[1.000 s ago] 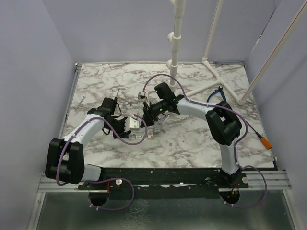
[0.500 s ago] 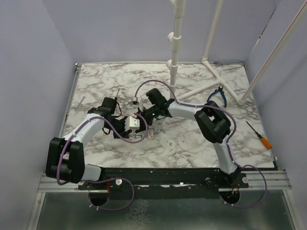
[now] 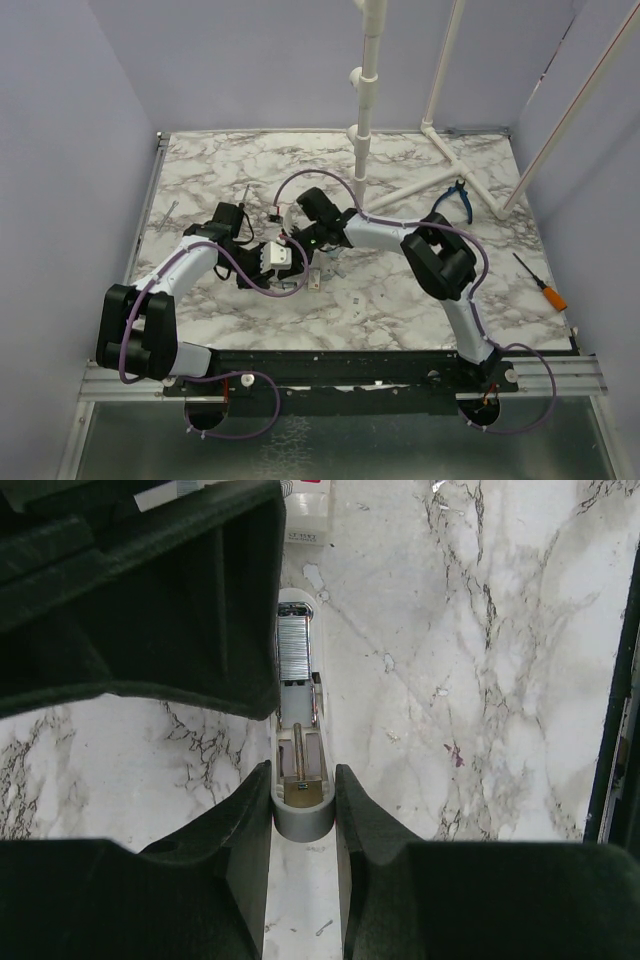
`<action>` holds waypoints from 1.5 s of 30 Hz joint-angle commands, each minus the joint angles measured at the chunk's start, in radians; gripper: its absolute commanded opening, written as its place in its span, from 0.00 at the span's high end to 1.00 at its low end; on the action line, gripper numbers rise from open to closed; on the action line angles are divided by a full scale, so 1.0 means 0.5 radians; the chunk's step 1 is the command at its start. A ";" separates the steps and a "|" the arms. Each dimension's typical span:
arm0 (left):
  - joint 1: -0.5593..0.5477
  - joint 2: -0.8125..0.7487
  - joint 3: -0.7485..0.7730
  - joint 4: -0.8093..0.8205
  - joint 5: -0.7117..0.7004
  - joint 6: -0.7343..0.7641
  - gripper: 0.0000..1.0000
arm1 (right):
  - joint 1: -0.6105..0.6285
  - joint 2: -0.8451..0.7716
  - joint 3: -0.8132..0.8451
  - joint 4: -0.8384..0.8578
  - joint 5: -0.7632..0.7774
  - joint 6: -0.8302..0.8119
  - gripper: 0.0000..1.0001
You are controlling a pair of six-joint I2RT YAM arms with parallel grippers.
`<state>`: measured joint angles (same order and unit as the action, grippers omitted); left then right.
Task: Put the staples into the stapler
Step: Adjust the staple in the stapler.
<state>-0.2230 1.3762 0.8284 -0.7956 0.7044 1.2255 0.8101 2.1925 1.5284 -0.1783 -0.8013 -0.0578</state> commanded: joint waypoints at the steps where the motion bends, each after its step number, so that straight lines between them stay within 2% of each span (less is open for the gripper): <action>1: -0.009 0.022 0.052 -0.017 0.088 0.000 1.00 | 0.048 0.005 -0.046 -0.050 0.073 -0.059 0.56; 45: -0.009 0.000 0.036 -0.018 -0.026 0.028 1.00 | 0.078 -0.159 -0.246 -0.168 0.386 -0.288 0.61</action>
<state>-0.2268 1.3766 0.8299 -0.7944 0.7044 1.2167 0.8455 2.1380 1.4387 -0.1841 -0.6743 -0.1585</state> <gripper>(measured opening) 0.279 0.399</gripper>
